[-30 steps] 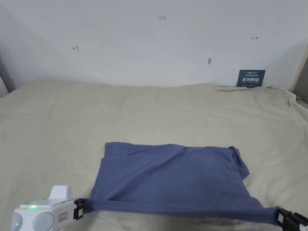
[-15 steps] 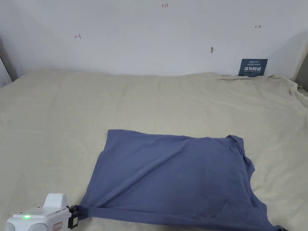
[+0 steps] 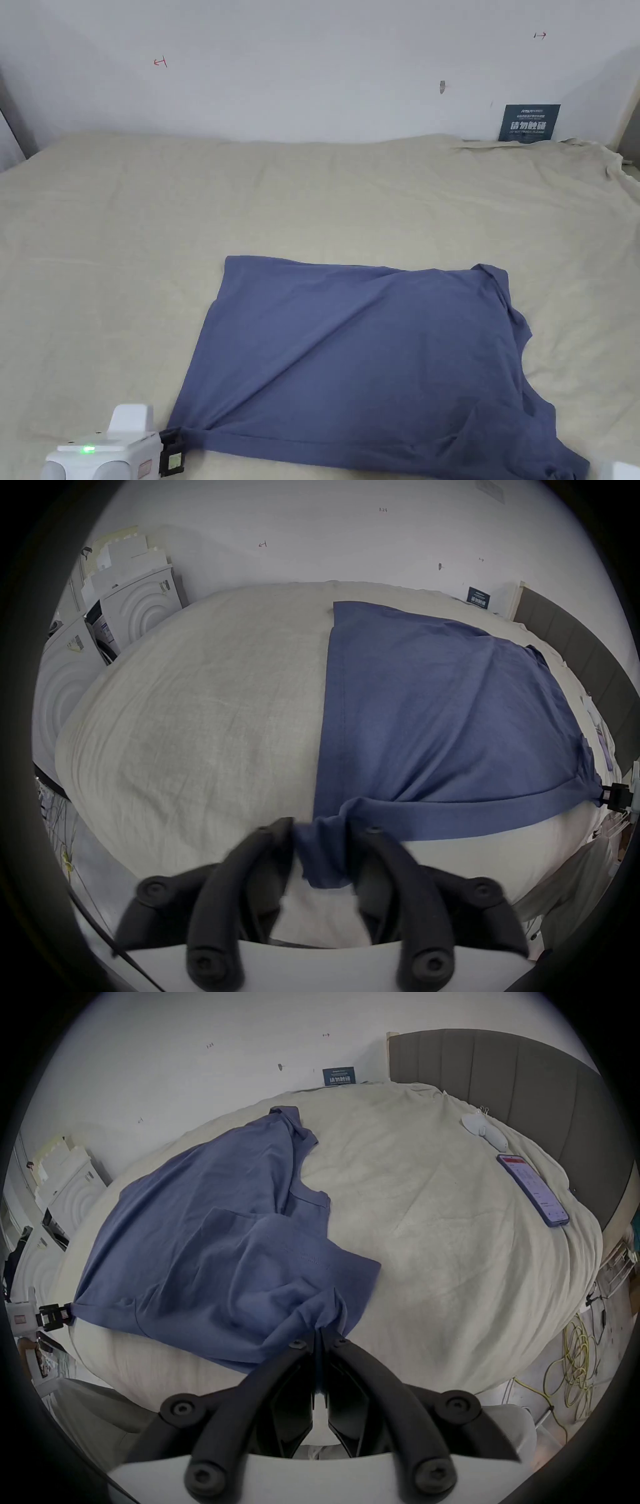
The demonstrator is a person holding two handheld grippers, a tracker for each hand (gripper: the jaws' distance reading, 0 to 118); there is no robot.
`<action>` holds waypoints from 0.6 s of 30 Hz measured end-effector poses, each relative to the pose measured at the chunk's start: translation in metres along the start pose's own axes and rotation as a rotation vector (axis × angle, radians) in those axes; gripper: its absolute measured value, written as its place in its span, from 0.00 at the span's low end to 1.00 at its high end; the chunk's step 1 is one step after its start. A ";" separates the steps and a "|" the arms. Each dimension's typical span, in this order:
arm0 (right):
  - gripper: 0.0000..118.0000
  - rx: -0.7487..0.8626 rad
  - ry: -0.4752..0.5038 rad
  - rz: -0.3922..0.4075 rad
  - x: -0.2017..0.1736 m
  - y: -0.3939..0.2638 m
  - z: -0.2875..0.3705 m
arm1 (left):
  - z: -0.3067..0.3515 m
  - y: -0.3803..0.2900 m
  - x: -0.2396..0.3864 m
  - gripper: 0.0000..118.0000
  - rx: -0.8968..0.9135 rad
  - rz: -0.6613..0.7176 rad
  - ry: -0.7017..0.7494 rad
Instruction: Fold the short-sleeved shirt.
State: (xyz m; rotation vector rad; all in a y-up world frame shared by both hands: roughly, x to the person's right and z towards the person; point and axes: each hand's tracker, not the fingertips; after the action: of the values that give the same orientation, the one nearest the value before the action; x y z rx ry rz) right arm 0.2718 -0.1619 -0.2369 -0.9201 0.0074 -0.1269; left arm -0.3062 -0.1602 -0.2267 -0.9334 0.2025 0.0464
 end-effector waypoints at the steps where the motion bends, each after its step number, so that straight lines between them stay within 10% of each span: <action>1: 0.15 0.007 -0.004 0.013 -0.001 0.004 0.004 | 0.003 0.001 -0.001 0.64 0.003 0.009 0.002; 6: 0.74 0.131 0.007 0.047 -0.019 0.028 0.043 | 0.030 0.019 0.001 0.96 0.115 0.058 -0.040; 18: 0.75 0.463 0.010 0.102 -0.060 0.077 0.119 | 0.093 0.069 0.036 0.95 0.436 -0.002 -0.034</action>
State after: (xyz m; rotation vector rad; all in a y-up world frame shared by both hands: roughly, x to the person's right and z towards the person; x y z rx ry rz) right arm 0.2280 -0.0147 -0.2290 -0.4559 0.0330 -0.0345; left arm -0.2653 -0.0462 -0.2342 -0.4984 0.1709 0.0156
